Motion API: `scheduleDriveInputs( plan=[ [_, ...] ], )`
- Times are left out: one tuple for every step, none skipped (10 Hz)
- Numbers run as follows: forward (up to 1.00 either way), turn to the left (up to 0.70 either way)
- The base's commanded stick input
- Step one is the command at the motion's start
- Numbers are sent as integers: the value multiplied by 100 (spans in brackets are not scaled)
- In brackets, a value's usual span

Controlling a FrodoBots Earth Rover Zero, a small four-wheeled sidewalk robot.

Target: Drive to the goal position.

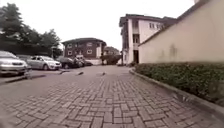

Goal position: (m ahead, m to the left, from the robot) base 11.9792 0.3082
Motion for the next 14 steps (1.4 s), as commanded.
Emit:
scheduleDriveInputs(
  plan=[
    [70, 0],
    [70, 0],
    [70, 0],
    [70, 0],
    [70, 0],
    [70, 0],
    [70, 0],
    [70, 0],
    [70, 0],
    [70, 0],
    [70, 0],
    [70, 0],
    [70, 0],
    [70, 0]
  ],
)
